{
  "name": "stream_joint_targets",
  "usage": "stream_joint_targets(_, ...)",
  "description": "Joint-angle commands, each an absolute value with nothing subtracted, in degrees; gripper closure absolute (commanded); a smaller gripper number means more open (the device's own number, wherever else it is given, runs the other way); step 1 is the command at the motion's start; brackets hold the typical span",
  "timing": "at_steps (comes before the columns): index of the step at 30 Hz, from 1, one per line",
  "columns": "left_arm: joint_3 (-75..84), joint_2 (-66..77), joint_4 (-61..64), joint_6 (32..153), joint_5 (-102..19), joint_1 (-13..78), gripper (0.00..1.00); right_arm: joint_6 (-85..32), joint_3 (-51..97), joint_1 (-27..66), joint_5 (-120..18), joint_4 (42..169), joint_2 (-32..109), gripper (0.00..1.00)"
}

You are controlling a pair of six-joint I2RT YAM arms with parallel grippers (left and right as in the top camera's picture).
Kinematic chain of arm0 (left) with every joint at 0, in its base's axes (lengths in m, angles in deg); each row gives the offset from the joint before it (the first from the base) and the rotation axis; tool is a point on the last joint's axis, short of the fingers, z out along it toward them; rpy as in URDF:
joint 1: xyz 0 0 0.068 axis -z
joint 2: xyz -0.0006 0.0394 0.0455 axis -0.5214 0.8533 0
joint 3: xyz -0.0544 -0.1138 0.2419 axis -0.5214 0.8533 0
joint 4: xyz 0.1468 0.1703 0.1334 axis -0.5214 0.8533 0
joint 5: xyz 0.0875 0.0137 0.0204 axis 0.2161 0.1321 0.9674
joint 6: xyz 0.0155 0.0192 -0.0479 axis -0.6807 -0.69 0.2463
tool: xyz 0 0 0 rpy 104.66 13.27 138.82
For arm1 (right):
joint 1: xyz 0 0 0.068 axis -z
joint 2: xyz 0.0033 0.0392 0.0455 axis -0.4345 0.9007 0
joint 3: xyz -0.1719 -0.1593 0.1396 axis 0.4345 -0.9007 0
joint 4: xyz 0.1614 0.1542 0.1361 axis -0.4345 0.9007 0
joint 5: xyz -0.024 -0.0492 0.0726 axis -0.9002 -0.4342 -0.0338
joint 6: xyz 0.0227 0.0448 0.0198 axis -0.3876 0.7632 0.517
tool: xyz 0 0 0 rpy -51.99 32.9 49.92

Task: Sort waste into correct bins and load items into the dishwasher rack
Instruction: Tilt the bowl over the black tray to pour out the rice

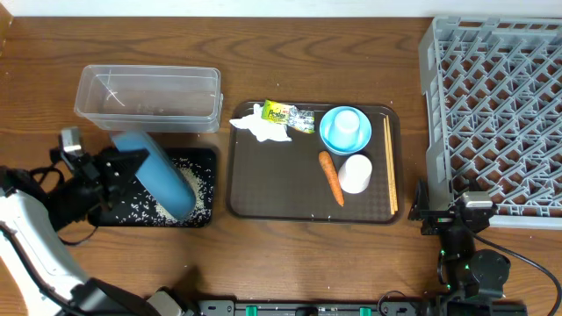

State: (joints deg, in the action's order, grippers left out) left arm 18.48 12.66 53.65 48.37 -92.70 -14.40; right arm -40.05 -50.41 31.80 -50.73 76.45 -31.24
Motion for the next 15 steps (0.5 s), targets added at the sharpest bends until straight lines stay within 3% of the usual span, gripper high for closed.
stream_joint_targets(1, 16.8, 7.6, 53.9, 42.9, -91.6, -13.1, 0.94, -41.1, -50.5, 32.5, -50.7, 76.6, -31.5, 0.01)
stream_joint_targets(5, 13.9, 1.6, 52.4, 45.3, -86.5, -11.7, 0.94, -41.1, -50.5, 32.5, -50.7, 76.7, -31.5, 0.01)
stream_joint_targets(9, 10.0, -3.7, 44.5, 60.4, -70.5, -9.9, 0.94, -41.1, -50.5, 32.5, -50.7, 76.6, -31.5, 0.01)
stream_joint_targets(15, 8.8, -12.0, 38.4, 67.8, -69.8, -3.6, 0.94, -41.1, -50.5, 32.5, -50.7, 76.6, -31.5, 0.01)
